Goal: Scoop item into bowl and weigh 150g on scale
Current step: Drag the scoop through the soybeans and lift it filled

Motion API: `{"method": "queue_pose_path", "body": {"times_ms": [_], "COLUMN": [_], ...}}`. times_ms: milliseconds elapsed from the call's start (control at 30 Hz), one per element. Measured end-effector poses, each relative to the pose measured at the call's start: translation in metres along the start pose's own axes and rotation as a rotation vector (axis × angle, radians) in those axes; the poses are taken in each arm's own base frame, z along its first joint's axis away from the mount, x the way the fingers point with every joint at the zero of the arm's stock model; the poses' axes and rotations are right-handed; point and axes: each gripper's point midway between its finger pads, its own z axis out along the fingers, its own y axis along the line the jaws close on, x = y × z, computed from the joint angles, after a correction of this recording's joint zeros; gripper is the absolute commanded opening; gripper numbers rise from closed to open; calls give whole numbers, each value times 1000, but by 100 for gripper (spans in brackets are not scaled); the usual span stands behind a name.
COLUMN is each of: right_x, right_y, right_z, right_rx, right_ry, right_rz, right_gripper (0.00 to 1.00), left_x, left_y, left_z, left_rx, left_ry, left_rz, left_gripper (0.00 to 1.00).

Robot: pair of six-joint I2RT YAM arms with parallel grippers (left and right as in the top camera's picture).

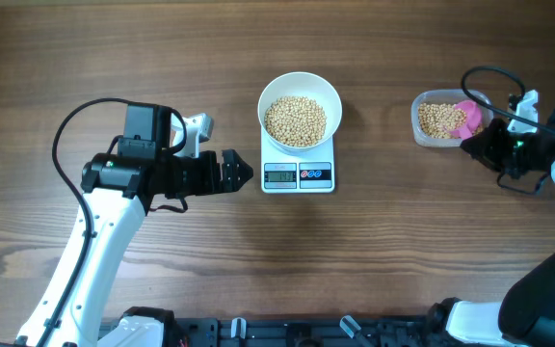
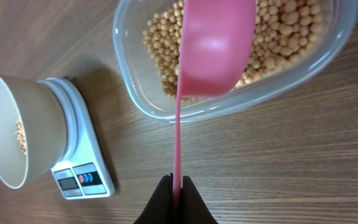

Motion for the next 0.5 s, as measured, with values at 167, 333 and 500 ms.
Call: {"method": "queue_pose_path", "body": {"times_ms": [167,333,500], "right_x": [0,0,-1], "right_y": [0,0,-2], "right_z": [0,0,0], "right_rx": [0,0,12], "right_ry": [-2,-2,-3], "right_rz": [3,15,19], "right_gripper": [4,4,4], "left_x": [0,0,0], "left_y": [0,0,0], "left_z": [0,0,0], "left_rx": [0,0,0], "left_ry": [0,0,0], "left_rz": [0,0,0], "left_gripper": [100,100,100]}}
